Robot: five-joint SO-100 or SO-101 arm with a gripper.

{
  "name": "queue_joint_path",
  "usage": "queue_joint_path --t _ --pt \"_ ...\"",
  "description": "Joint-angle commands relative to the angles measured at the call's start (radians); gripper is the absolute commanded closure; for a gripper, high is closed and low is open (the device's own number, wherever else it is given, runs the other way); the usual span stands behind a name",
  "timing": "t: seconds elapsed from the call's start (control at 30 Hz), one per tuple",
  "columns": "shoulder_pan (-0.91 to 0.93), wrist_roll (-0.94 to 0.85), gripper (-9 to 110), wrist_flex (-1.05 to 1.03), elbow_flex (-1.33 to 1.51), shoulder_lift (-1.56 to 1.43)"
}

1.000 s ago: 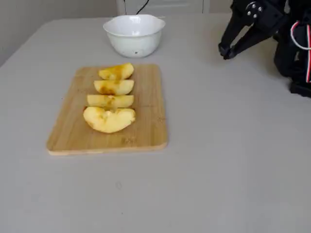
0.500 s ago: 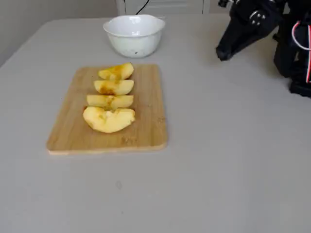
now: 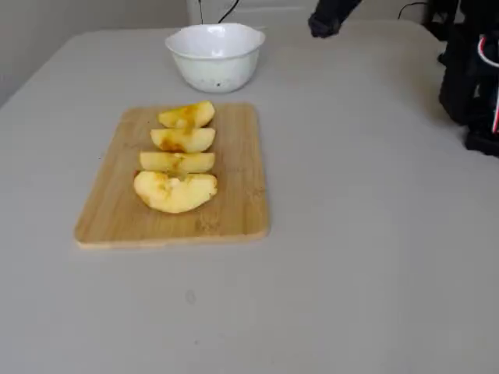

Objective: Pick up the second from the right apple slice from the cutting board and place it into the bowl

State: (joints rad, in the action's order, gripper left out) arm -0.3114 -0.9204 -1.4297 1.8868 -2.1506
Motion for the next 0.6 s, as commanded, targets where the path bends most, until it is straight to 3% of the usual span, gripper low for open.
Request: queue_joint_path --t 0.0,0.17,0.57 --pt "-0.044 -0.023 73 -0.126 -0.741 0.578" --pt "-0.072 -0.025 70 -0.198 -1.037 0.834" --pt "-0.038 -0.035 70 -0.192 -1.273 1.121"
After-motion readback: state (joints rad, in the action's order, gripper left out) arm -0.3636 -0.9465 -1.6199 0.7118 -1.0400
